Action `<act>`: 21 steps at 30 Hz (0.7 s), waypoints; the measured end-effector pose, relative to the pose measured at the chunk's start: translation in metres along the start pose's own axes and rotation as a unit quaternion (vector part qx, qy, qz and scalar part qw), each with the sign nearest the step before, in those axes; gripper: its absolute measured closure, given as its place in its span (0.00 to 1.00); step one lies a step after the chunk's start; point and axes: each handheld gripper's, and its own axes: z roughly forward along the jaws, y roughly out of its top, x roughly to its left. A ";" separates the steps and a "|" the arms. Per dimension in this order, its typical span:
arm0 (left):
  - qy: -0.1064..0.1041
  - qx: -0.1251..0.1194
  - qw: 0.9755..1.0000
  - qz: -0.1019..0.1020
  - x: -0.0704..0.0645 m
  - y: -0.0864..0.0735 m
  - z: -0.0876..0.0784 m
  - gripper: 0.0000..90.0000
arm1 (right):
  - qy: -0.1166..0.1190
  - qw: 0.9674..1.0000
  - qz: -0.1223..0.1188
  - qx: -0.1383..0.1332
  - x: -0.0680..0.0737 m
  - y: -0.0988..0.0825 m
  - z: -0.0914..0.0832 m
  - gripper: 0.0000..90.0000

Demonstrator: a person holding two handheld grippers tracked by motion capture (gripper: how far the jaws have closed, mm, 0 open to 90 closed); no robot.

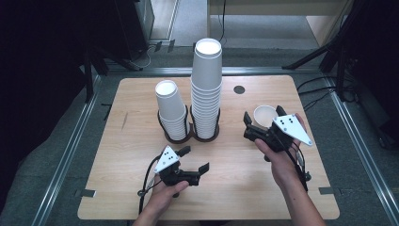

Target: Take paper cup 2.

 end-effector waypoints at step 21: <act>0.133 -0.048 0.990 0.026 -0.008 0.039 0.022 0.01 | 0.062 0.998 -0.013 0.022 0.041 0.053 0.020 0.00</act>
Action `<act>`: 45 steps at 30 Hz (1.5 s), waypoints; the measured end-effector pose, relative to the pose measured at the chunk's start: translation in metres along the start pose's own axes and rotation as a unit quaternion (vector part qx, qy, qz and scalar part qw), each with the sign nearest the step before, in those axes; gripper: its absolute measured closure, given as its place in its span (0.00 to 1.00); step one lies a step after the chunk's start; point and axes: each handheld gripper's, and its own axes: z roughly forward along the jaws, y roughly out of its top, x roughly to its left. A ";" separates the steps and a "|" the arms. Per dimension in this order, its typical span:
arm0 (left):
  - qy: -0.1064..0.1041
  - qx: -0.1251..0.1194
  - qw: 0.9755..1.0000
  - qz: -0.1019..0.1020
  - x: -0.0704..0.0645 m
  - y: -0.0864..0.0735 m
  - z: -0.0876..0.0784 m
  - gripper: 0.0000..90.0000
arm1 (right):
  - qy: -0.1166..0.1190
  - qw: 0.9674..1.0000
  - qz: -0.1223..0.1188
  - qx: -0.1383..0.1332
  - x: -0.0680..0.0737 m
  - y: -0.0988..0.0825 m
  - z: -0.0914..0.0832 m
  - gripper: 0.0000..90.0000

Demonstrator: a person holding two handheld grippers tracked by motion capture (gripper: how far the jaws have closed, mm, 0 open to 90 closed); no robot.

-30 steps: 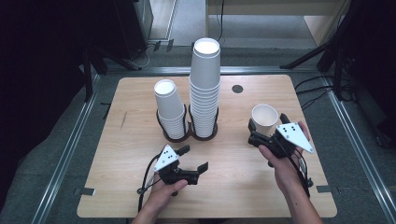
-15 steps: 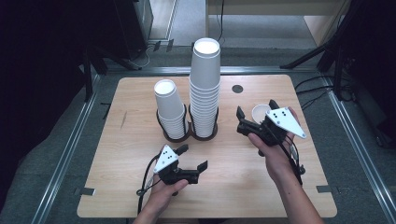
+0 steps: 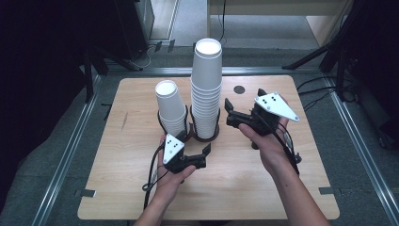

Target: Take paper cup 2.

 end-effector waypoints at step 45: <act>0.115 -0.049 0.992 0.034 -0.003 0.048 0.073 0.12 | 0.066 0.997 0.015 0.027 0.048 0.036 0.095 0.09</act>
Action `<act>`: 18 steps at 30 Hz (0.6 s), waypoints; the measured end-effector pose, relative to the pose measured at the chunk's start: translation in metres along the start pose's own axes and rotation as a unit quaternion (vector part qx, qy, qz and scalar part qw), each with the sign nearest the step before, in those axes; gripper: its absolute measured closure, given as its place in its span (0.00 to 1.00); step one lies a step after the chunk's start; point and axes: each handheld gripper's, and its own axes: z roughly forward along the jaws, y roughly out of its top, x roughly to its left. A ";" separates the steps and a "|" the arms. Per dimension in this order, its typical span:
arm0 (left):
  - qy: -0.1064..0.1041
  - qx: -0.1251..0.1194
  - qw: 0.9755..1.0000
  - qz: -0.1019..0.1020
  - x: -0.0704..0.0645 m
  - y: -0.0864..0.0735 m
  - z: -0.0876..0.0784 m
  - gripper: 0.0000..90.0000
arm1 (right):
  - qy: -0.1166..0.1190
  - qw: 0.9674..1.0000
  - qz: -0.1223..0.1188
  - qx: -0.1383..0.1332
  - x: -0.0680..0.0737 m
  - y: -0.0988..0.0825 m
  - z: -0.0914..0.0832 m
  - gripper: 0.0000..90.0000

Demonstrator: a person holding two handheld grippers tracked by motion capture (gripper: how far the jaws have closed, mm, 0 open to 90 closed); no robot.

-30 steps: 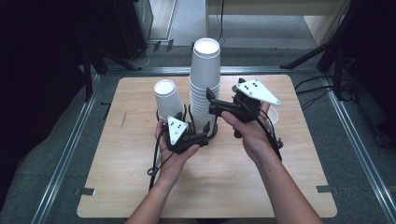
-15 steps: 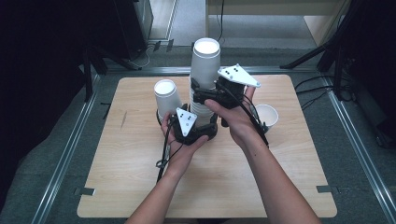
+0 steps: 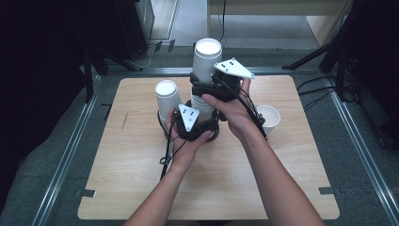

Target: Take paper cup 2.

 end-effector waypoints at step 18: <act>-0.004 0.000 1.000 0.002 0.002 0.001 0.000 0.14 | -0.002 1.000 0.001 -0.011 0.001 0.002 0.001 0.13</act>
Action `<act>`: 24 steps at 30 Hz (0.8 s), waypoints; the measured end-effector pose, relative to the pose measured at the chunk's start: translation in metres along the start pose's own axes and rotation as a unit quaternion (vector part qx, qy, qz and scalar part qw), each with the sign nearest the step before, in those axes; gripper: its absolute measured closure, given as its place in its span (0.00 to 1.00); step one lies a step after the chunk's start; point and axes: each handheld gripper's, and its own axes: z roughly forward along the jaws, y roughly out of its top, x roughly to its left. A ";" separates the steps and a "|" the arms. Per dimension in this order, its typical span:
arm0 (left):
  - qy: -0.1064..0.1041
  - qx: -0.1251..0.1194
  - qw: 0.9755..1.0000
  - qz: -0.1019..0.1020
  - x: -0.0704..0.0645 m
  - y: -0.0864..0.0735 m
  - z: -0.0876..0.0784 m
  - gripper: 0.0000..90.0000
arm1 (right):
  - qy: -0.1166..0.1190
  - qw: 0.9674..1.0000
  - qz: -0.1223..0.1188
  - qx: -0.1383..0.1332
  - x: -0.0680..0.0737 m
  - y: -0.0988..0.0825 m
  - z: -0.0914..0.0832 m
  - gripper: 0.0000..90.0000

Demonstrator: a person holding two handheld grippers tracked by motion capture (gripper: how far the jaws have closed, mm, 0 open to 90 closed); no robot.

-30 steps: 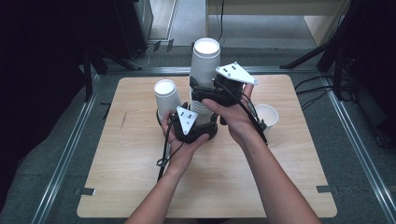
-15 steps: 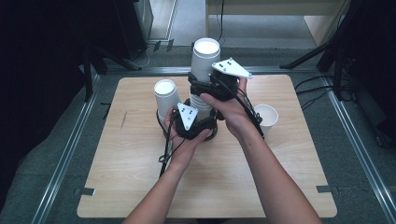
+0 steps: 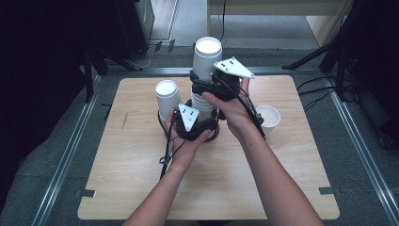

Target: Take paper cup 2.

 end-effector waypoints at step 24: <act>-0.023 -0.028 0.999 0.008 0.012 0.022 -0.009 0.09 | 0.045 0.998 -0.016 0.038 -0.011 0.004 -0.003 0.11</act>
